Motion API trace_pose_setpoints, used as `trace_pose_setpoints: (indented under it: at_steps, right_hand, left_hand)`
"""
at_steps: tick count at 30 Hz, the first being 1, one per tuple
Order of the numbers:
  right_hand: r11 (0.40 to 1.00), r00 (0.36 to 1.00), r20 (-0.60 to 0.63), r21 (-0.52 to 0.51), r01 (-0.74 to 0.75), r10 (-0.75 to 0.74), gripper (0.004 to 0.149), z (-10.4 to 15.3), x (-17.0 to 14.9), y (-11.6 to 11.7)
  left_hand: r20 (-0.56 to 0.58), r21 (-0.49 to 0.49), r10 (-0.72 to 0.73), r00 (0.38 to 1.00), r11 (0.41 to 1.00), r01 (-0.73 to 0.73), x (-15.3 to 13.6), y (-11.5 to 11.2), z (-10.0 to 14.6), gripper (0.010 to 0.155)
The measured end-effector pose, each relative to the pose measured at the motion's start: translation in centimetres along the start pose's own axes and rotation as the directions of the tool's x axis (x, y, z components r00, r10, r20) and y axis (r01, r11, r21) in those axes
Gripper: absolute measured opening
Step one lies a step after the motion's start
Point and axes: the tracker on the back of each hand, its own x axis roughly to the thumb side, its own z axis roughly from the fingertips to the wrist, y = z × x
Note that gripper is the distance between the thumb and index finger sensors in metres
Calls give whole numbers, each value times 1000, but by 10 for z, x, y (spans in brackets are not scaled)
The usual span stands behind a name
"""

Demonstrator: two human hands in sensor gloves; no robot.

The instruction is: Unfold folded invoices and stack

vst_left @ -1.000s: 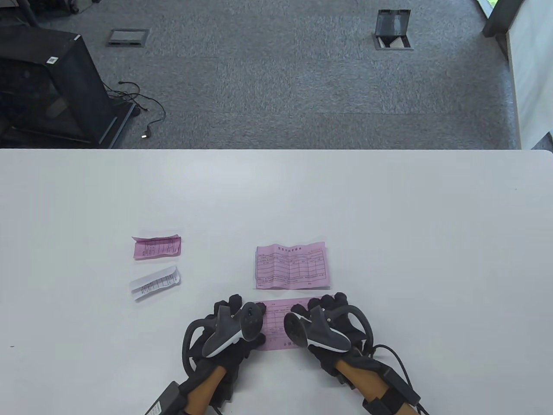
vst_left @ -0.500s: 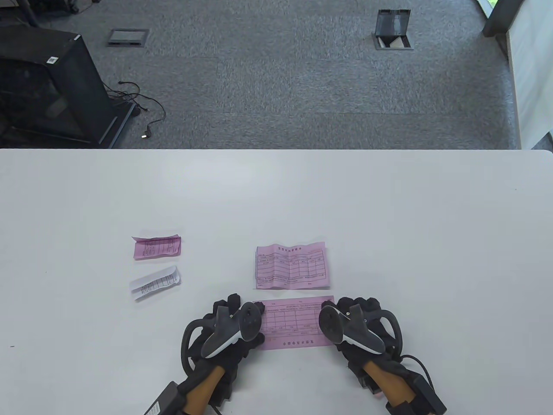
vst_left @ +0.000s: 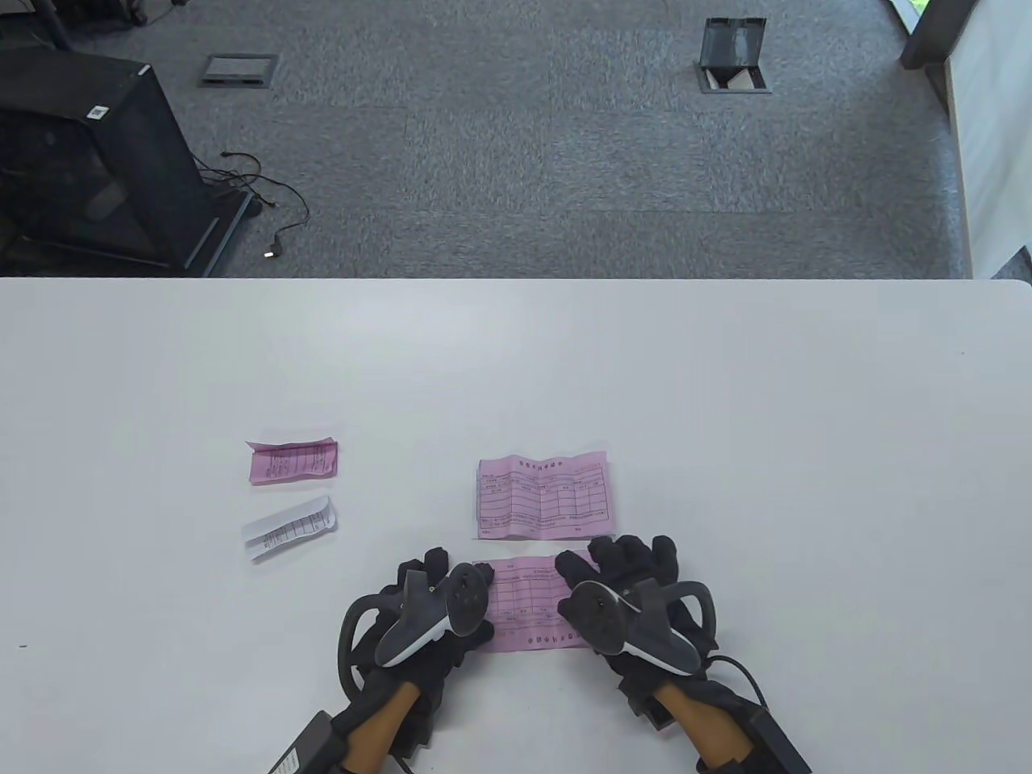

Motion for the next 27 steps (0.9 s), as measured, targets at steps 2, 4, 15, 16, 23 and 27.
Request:
trace_pose_setpoints:
  at_steps: [2,4,15,16,23,27]
  right_hand:
    - [999,999,37,42,-32,30,58,-6,16,5]
    - [996,996,59,57,-62,59,59,-11,28,10]
    - [987,991,96,121,-101,90,61,-18,49,30]
    - [989,992,92,120,-91,80,61,-18,49,30]
    - [989,997,35,131,-75,71,61,-13,26,31]
    - [990,996,4,115,-84,84,60,-7,8,30]
  left_hand:
    - [0,-1,3,1000,1000,-3,0,0,0,71]
    - [0,-1,3,1000,1000,-3,1,0,0,71]
    - [5,0,-2,1000,1000,2,1,-1,-1,71]
    - [5,0,-2,1000,1000,2,1,-1,-1,71]
    - [-1,-4,-1,1000,1000,1,1,-1,-2,71]
    - [-3,-11,5,1000,1000,-5,1,0,-2,71]
